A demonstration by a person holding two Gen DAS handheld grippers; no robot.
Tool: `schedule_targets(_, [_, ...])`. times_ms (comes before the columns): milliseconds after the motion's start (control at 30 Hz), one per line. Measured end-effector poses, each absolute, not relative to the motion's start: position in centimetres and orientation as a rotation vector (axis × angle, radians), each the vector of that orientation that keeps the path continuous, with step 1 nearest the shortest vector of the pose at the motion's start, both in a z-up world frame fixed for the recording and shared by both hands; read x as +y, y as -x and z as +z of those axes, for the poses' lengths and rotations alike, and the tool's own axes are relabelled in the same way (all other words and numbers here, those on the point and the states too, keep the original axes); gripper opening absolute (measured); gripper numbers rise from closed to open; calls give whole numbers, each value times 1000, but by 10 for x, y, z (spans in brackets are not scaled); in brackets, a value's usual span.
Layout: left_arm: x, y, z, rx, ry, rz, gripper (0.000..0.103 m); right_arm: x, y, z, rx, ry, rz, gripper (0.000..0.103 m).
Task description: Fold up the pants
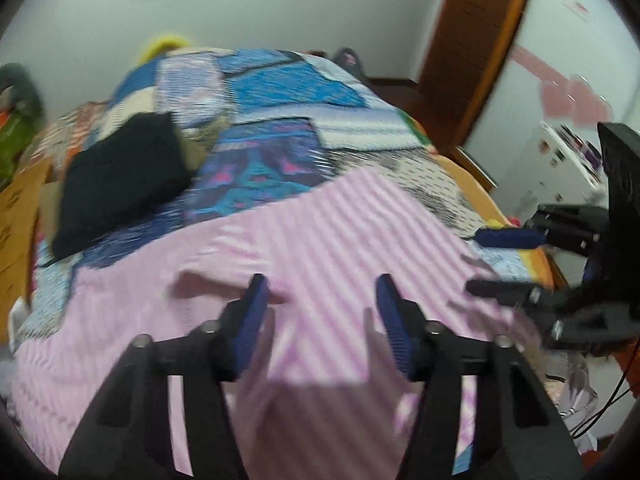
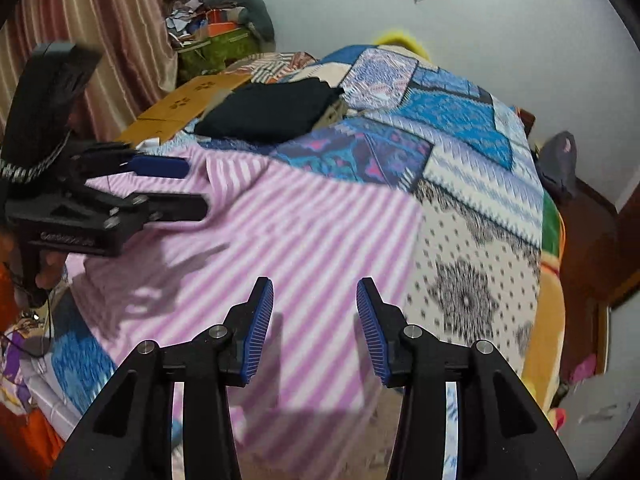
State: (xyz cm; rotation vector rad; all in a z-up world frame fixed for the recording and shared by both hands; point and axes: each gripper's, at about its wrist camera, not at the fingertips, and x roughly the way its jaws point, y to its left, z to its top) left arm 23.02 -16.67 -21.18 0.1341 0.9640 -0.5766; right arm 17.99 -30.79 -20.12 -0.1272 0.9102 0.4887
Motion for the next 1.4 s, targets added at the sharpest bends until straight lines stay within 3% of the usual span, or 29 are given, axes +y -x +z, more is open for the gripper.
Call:
schedule_targets(200, [-193,-252,-244,1091,-187,-590,37,-308,-168,-220,939,93,537,40])
schedule_targets(633, [-66,-281,-250,1119,-371,-160,38,-315,-168,-233,940,26,556,40])
schedule_targets(767, [-45,-275,-234,1107,-288,-151,38,-317,-166,-229,935,27,534,40])
schedule_targets(1000, [-83,-234,-206,1033,-142,-339,39,-315,-162,-212,887,-9,523,40])
schedule_targets(1200, [-126,-198,-239,1090,-114,-454,39,-303,-153,-234,933,28,518,40])
schedule_targets(1400, [-107,-168,-244,1061,-32,-432,41,-312,-135,-235,934,3,495,40])
